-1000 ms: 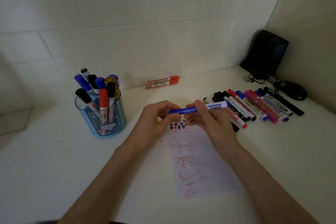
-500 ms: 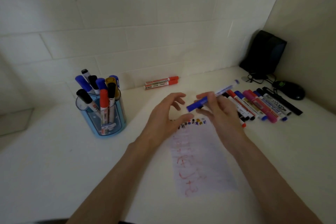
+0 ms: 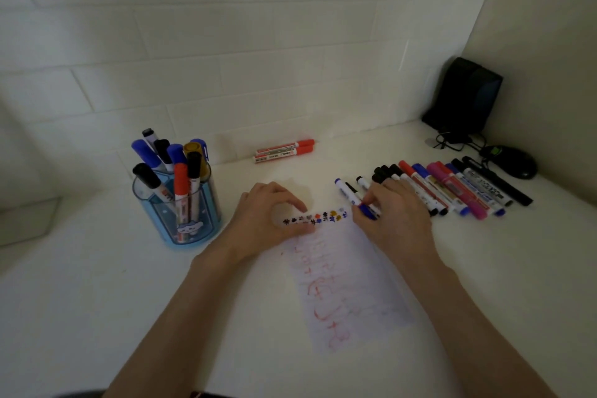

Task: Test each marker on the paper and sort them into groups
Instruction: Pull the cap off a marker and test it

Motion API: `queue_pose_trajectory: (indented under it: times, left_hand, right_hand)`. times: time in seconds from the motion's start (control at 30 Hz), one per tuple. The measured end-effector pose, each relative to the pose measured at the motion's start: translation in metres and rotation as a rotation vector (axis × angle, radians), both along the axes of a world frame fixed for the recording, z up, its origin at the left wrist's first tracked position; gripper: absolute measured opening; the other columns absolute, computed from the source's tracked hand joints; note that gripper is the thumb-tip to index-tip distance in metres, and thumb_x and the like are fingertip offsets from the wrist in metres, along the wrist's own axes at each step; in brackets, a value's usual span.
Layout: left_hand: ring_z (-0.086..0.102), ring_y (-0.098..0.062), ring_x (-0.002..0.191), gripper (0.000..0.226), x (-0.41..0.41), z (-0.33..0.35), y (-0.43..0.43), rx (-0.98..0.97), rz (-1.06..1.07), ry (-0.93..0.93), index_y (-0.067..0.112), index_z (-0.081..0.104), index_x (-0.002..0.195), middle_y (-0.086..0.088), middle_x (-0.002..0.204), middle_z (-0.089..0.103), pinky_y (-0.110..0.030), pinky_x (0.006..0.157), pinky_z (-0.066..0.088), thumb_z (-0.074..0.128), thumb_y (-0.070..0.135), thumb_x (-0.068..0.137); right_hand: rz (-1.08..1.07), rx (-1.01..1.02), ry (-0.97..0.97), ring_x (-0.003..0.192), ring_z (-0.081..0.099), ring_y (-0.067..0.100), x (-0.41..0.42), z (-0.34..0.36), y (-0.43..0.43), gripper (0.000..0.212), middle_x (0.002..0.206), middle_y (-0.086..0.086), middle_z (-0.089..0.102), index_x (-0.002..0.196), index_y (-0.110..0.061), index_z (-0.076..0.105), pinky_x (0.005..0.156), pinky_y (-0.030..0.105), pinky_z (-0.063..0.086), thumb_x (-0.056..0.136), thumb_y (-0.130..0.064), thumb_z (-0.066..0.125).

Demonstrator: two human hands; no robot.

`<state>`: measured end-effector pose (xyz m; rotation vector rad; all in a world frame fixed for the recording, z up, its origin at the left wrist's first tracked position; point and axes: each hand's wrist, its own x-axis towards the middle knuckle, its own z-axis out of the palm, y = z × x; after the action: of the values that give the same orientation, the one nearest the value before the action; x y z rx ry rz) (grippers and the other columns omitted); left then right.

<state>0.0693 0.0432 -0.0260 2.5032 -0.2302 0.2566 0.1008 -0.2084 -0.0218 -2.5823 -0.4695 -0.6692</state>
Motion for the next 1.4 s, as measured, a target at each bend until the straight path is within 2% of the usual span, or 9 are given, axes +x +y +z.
queue_pose_trajectory:
  times: [0.07,0.17,0.27,0.37,0.6,0.93,1.07,1.3,1.4]
  left_hand:
    - [0.047,-0.009,0.118,0.031,0.007,0.005,-0.001,-0.091,0.089,-0.055,0.041,0.07,0.102,0.017,0.116,0.059,-0.035,0.101,0.035,0.066,0.065,0.083]
    - [0.046,-0.02,0.127,0.028,0.034,0.01,-0.002,0.1,0.292,-0.138,0.03,0.065,0.123,0.004,0.131,0.06,-0.041,0.106,0.036,0.062,0.038,0.096]
    - [0.036,-0.028,0.137,0.047,0.063,0.008,-0.003,0.236,0.4,-0.142,0.019,0.049,0.144,-0.004,0.148,0.048,-0.043,0.109,0.032,0.056,0.021,0.097]
    - [0.023,-0.026,0.147,0.054,0.084,0.004,-0.004,0.282,0.41,-0.116,0.018,0.035,0.152,-0.001,0.159,0.033,-0.047,0.115,0.024,0.05,0.021,0.1]
    - [0.046,-0.034,0.122,0.048,0.108,0.006,-0.012,0.448,0.443,-0.047,0.01,0.047,0.139,-0.014,0.136,0.05,-0.045,0.103,0.031,0.045,0.041,0.102]
    - [0.057,-0.025,0.106,0.042,0.069,0.011,-0.011,0.287,0.213,-0.01,0.024,0.058,0.113,0.0,0.113,0.061,-0.043,0.095,0.038,0.061,0.059,0.09]
    - [0.054,-0.022,0.111,0.043,0.047,0.008,-0.011,0.255,0.139,-0.1,0.031,0.052,0.125,0.001,0.121,0.055,-0.041,0.092,0.036,0.066,0.051,0.09]
    - [0.04,-0.019,0.113,0.033,0.034,0.007,-0.012,0.357,0.037,-0.121,0.027,0.064,0.121,0.002,0.12,0.048,-0.034,0.097,0.032,0.058,0.048,0.095]
    - [0.051,-0.013,0.09,0.021,0.026,0.015,-0.018,0.073,0.019,-0.16,0.023,0.065,0.11,0.005,0.098,0.053,-0.03,0.08,0.042,0.061,0.039,0.097]
  right_hand:
    - [-0.047,-0.017,0.015,0.094,0.057,0.027,0.003,-0.004,-0.002,0.021,0.092,0.006,0.061,0.093,-0.011,0.071,0.082,0.034,0.044,0.079,-0.019,0.085]
    - [-0.049,-0.011,-0.008,0.098,0.057,0.031,0.006,-0.01,-0.005,0.028,0.099,0.009,0.06,0.11,-0.012,0.073,0.083,0.038,0.045,0.083,-0.005,0.077]
    - [-0.041,0.018,-0.006,0.1,0.058,0.032,0.01,-0.013,-0.009,0.024,0.099,0.009,0.062,0.106,-0.012,0.077,0.089,0.04,0.044,0.085,0.001,0.076]
    - [-0.062,0.038,0.018,0.103,0.059,0.032,0.01,-0.013,-0.012,0.019,0.102,0.009,0.063,0.105,-0.012,0.078,0.094,0.039,0.04,0.087,-0.006,0.078]
    - [-0.076,0.024,0.03,0.109,0.056,0.032,0.009,-0.013,-0.009,0.021,0.109,0.011,0.063,0.112,-0.011,0.077,0.099,0.04,0.038,0.091,-0.009,0.073]
    - [-0.058,0.027,-0.039,0.107,0.057,0.035,0.006,-0.011,-0.004,0.023,0.108,0.013,0.063,0.111,-0.01,0.076,0.097,0.046,0.042,0.088,-0.006,0.074]
    - [-0.028,0.031,-0.069,0.105,0.057,0.034,0.004,-0.011,-0.001,0.022,0.105,0.012,0.064,0.11,-0.009,0.077,0.097,0.045,0.043,0.088,-0.006,0.075]
    - [-0.015,0.03,-0.103,0.105,0.059,0.035,0.003,-0.011,0.001,0.021,0.105,0.013,0.065,0.109,-0.008,0.077,0.094,0.048,0.047,0.088,-0.007,0.076]
    - [-0.007,0.083,-0.135,0.102,0.06,0.033,0.003,-0.009,0.002,0.021,0.105,0.012,0.065,0.11,-0.008,0.077,0.094,0.044,0.047,0.089,-0.008,0.075]
